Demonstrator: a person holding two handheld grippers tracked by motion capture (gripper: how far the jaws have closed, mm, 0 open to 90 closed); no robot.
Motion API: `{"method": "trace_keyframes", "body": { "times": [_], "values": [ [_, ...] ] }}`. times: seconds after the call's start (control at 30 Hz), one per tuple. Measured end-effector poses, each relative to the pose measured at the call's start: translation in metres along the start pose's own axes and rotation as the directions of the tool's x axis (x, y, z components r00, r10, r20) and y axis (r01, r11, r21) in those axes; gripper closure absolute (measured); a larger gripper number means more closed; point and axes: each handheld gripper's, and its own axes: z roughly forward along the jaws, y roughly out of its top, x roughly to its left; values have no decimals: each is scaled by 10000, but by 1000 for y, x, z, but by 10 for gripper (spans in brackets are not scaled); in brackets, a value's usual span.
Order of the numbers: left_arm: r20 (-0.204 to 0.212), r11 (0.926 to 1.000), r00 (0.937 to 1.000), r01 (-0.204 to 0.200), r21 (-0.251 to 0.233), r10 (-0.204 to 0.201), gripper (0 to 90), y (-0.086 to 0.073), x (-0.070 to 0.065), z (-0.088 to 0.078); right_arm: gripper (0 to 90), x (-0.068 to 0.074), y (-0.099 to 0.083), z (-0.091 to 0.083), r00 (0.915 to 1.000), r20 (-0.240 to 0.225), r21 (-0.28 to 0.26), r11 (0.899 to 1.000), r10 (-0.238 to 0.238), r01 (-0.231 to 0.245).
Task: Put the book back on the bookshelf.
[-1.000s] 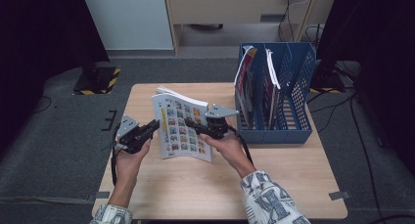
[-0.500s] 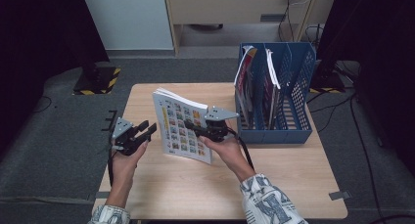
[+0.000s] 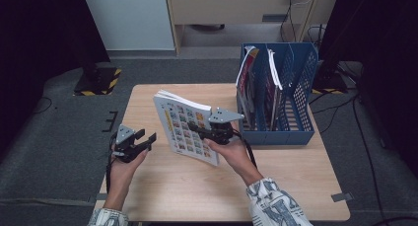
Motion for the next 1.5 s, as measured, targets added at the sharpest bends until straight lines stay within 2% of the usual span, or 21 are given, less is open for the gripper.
{"method": "trace_keyframes", "body": {
  "times": [0.23,0.47,0.67,1.07,1.3,1.5],
  "values": [
    [-161,9994,9998,-88,335,93,402,-7,2,6,741,-6,1,-6,9998,176,-8,10000,63,-63],
    [-115,9977,9999,-38,681,46,328,-11,3,12,741,-11,2,-9,9994,336,-13,9999,117,-116],
    [-139,9943,9994,-294,1028,309,287,-14,0,17,741,-14,4,-11,9990,432,-38,9999,119,-117],
    [-146,9924,9991,-384,1168,404,276,-16,0,19,741,-16,8,-21,9988,452,-253,9995,214,-202],
    [-242,9903,9981,-534,1284,570,268,-17,1,20,741,-15,11,-38,9988,487,-325,9995,84,-68],
    [-282,9915,9983,-474,1215,512,266,-17,2,19,741,-15,9,-50,9985,552,-302,9995,66,-50]
  ]
}}
